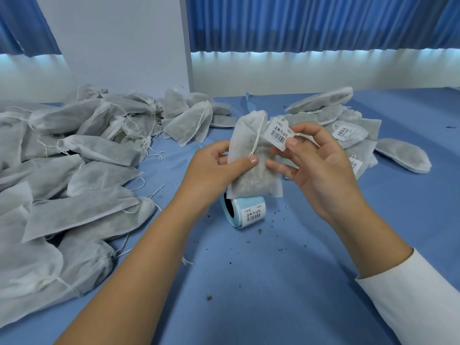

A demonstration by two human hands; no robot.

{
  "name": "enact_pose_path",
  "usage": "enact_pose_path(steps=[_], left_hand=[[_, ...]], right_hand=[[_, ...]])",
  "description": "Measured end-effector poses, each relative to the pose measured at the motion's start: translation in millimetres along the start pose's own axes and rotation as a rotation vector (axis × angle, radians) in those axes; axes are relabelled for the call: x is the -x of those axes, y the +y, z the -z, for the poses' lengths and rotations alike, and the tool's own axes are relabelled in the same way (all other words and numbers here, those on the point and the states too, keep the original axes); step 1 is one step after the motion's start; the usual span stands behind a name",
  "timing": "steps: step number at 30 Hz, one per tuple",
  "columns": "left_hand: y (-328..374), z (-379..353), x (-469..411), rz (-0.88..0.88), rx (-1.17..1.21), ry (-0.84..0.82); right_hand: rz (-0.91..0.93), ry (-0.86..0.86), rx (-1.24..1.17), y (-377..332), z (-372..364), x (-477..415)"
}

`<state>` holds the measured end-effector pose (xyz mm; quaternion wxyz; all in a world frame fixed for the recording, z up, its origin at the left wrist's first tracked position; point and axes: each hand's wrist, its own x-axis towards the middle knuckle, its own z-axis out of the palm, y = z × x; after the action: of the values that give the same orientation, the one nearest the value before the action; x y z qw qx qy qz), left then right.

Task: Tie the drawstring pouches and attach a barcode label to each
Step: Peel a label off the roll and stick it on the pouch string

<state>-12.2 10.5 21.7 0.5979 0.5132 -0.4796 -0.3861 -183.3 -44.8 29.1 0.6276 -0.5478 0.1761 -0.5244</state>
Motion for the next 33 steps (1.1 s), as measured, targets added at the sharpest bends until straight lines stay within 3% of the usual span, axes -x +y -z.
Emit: enact_pose_path(steps=[5,10,16,22,33], left_hand=[[1.6,1.3,1.5,0.000,0.002,-0.023],[3.5,1.3,2.9,-0.015,-0.030,-0.077],[3.0,0.3,3.4,-0.001,-0.106,-0.116],[1.6,1.9,1.0,0.016,-0.059,-0.079],[0.9,2.1,1.5,-0.002,-0.058,-0.106]], right_hand=[[0.062,-0.018,0.171,0.9,2.2,0.4],[0.088,-0.095,0.032,0.6,-2.6,1.3],[0.057,-0.049,-0.012,-0.6,-2.0,-1.0],[0.100,0.002,0.241,0.7,-0.1,0.0],[0.057,0.017,0.369,8.7,-0.1,-0.8]])
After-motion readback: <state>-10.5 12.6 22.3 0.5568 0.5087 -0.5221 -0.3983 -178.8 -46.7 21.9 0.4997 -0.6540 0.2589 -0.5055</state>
